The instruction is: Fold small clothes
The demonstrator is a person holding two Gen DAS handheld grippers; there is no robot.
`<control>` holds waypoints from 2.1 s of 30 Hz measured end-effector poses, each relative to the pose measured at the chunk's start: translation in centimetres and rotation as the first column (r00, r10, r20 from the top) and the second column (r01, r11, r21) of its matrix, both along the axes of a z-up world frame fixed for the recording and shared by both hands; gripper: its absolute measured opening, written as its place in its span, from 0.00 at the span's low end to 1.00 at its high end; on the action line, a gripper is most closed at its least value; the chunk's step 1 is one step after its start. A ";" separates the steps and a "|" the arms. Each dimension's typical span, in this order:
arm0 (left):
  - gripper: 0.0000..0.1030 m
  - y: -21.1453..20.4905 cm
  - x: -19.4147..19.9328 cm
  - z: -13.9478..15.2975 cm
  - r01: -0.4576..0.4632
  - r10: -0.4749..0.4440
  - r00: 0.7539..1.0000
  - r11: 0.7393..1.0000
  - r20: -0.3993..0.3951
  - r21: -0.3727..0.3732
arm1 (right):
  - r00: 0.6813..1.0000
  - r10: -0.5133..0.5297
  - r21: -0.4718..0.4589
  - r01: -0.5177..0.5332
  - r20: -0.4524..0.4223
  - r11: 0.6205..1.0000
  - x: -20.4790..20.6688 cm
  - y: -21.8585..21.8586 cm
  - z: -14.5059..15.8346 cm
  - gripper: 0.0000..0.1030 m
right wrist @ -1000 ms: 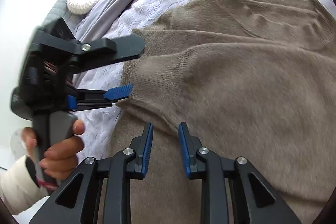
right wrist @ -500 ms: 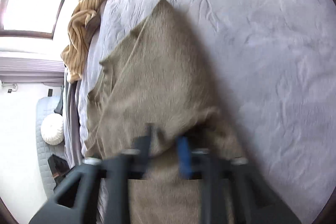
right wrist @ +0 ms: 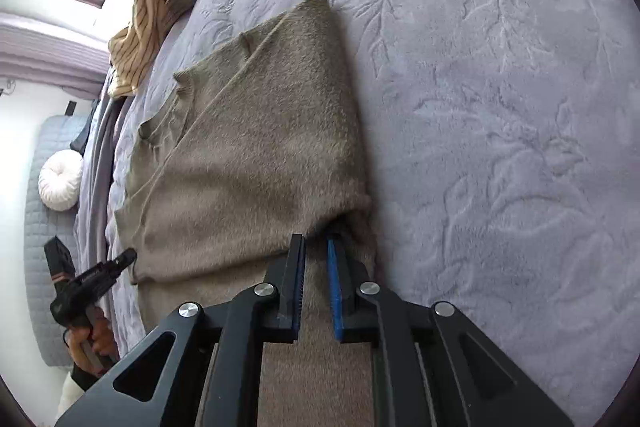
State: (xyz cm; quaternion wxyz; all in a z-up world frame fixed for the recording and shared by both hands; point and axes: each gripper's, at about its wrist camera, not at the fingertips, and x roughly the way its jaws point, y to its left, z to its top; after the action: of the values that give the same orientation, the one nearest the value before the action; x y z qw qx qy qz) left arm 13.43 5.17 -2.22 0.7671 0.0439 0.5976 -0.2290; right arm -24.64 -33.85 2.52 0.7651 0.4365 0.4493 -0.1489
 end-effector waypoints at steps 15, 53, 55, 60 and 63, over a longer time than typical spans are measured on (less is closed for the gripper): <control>0.06 -4.3 -3.3 -1.6 0.085 -0.085 0.996 0.995 -0.010 0.049 | 0.994 -0.097 0.222 0.084 0.049 0.971 4.7 -7.8 -3.9 0.08; 0.06 -2.7 -4.0 -0.9 0.066 -0.071 0.997 0.988 0.027 0.138 | 0.984 0.058 -0.169 -0.087 -0.168 0.982 1.1 1.2 1.7 0.17; 0.06 -2.8 -4.4 -0.6 0.068 -0.073 0.997 0.987 0.029 0.143 | 0.985 0.053 -0.167 -0.080 -0.164 0.983 1.0 1.4 1.9 0.25; 0.06 -3.2 -4.8 -0.5 0.086 -0.091 0.995 0.984 0.030 0.154 | 0.985 0.063 -0.157 -0.089 -0.160 0.984 1.5 2.3 2.1 0.31; 0.06 -3.0 -5.2 -0.4 0.093 -0.098 0.995 0.983 0.024 0.158 | 0.985 0.067 -0.155 -0.093 -0.160 0.984 1.8 2.6 2.1 0.35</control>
State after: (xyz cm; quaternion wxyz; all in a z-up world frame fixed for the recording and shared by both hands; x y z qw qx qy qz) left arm 8.27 2.15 -2.61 0.7589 0.1362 0.5986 -0.2173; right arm -22.87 -31.20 4.60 0.7664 0.3417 0.5107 -0.1872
